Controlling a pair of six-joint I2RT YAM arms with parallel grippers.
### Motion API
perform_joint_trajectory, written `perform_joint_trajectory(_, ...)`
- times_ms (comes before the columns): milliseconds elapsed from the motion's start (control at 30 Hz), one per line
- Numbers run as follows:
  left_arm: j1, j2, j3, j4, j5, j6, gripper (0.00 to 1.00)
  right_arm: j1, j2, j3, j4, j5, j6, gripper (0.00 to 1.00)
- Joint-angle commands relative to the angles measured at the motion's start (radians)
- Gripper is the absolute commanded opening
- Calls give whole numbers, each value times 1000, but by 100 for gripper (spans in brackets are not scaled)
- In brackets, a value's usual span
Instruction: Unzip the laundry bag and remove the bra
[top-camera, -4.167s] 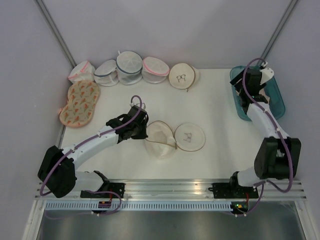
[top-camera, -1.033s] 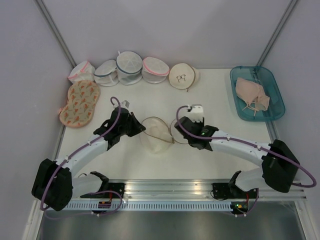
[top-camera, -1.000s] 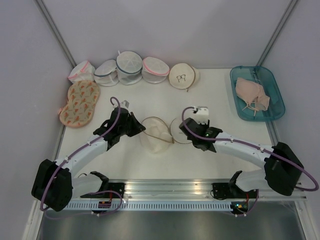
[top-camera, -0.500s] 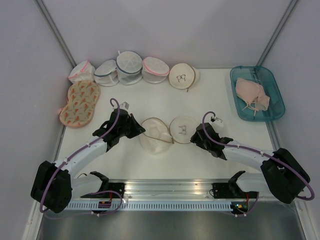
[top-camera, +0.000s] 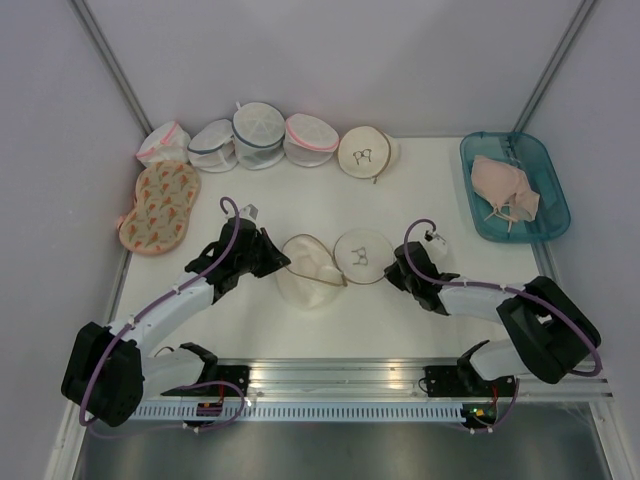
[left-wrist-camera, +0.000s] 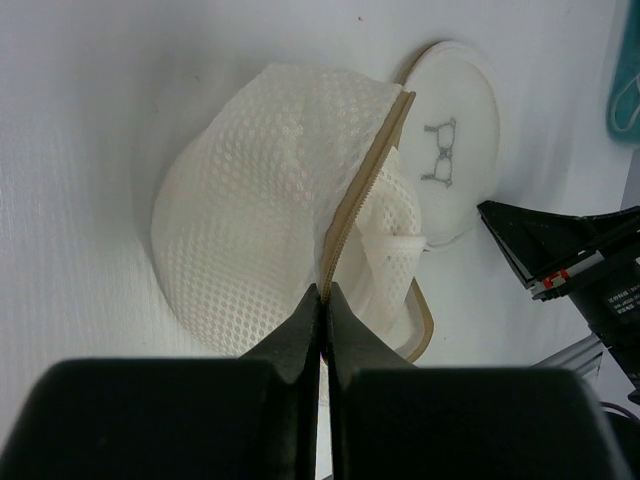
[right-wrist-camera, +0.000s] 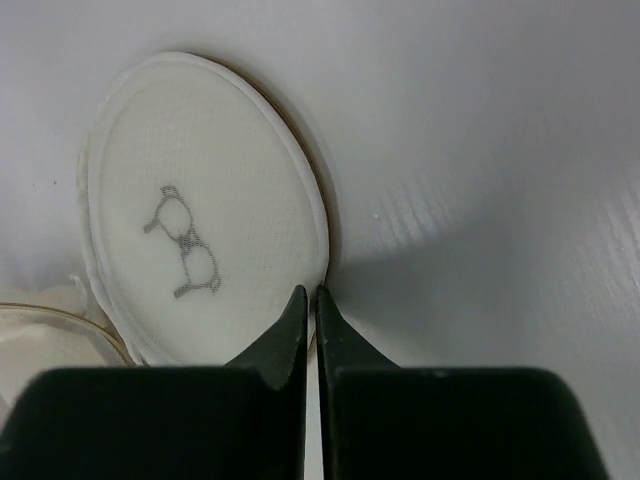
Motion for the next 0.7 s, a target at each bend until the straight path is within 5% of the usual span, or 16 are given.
perform_joint_trajectory(0, 7, -17, 7, 12, 15, -2, 2, -4, 51, 22, 15, 0, -23, 1)
perform_joint_trajectory(233, 7, -22, 9, 8, 10, 4, 2, -5, -83, 95, -110, 67, -159, 0)
perform_joint_trajectory(433, 7, 6, 15, 23, 20, 0, 2, 25, -193, 333, -304, 104, -453, 1)
perform_joint_trajectory(667, 7, 33, 29, 52, 39, -14, 2, 217, -98, 603, -456, 127, -788, 0)
